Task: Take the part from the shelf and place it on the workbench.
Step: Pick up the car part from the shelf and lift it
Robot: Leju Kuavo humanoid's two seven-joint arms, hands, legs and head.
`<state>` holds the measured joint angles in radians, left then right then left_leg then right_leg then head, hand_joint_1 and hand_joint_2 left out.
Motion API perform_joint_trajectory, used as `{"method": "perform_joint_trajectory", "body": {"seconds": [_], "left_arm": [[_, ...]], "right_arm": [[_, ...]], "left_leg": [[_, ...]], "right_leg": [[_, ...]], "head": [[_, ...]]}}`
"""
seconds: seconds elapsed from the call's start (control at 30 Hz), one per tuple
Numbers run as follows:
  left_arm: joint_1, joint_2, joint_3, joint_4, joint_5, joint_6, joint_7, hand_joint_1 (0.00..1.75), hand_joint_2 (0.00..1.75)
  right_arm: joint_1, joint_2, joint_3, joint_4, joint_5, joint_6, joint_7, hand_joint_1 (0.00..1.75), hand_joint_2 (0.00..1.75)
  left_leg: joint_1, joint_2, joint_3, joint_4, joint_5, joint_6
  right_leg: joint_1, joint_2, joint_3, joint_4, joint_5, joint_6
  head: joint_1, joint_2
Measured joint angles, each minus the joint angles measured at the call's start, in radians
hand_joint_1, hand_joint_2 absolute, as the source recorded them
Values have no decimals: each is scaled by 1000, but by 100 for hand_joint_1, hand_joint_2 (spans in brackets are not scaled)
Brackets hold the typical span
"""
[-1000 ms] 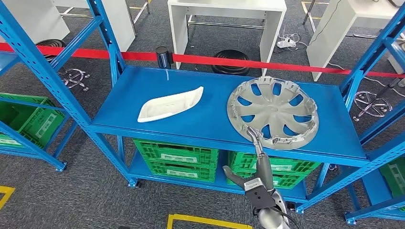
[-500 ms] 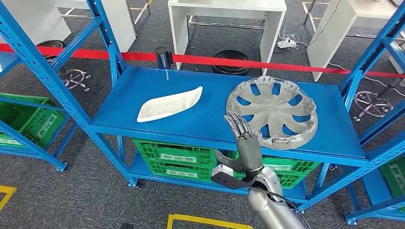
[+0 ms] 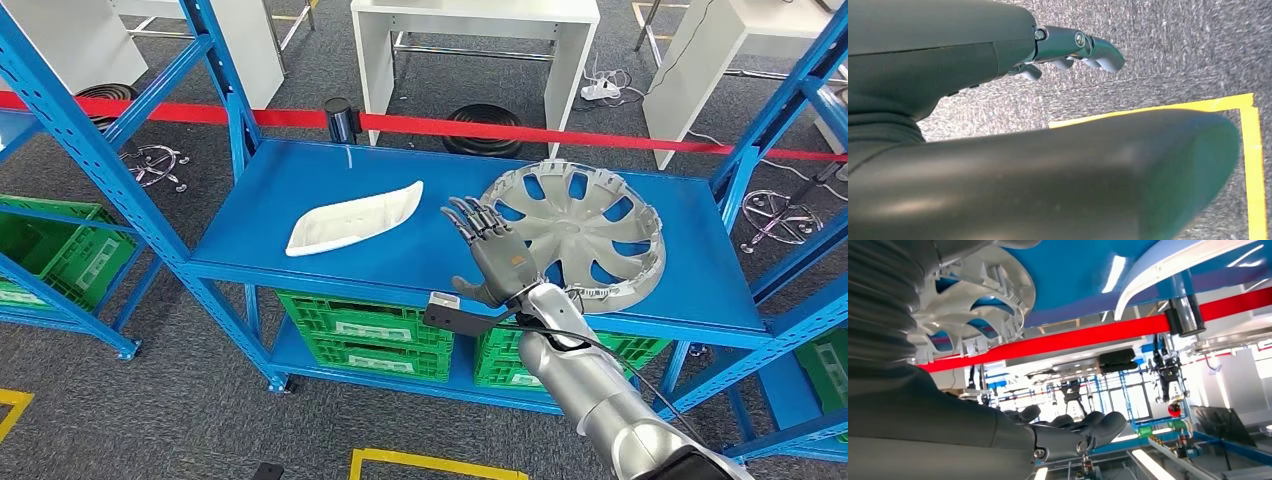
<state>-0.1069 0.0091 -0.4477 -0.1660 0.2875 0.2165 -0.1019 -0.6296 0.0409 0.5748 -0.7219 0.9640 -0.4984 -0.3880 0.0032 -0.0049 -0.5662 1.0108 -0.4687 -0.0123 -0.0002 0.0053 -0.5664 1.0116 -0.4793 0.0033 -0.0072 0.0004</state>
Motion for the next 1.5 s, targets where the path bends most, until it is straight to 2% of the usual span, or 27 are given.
{"method": "perform_joint_trajectory", "body": {"seconds": [0.13, 0.47, 0.7, 1.13, 1.5], "left_arm": [[6, 1, 0, 1, 15, -5, -2, 0, 0], [16, 1, 0, 1, 26, -7, -7, 0, 0], [16, 0, 0, 1, 28, -7, -15, 0, 0], [22, 1, 0, 2, 34, -3, -16, 0, 0], [26, 1, 0, 2, 35, 1, -21, 0, 0]], "right_arm": [[-7, -10, 2, 14, -33, 23, -24, 0, 175], [-11, -58, -9, 17, -51, 97, -17, 0, 175], [-7, -82, -20, 15, -48, 114, -3, 0, 175], [92, -156, -81, -33, -19, 143, 18, 0, 175], [121, -182, -112, -37, 1, 172, 32, 0, 175]], "left_leg": [[0, 0, 0, 0, 0, 0], [0, 0, 0, 0, 0, 0], [0, 0, 0, 0, 0, 0], [0, 0, 0, 0, -1, 1], [0, 0, 0, 0, 0, 1]], "right_leg": [[0, 0, 0, 0, 0, 0], [0, 0, 0, 0, 0, 0], [0, 0, 0, 0, 0, 0], [-1, 0, -1, 0, 0, 0], [0, 0, -1, 0, 0, 0]], "head": [[0, 0], [0, 0], [0, 0], [0, 0], [0, 0]]}}
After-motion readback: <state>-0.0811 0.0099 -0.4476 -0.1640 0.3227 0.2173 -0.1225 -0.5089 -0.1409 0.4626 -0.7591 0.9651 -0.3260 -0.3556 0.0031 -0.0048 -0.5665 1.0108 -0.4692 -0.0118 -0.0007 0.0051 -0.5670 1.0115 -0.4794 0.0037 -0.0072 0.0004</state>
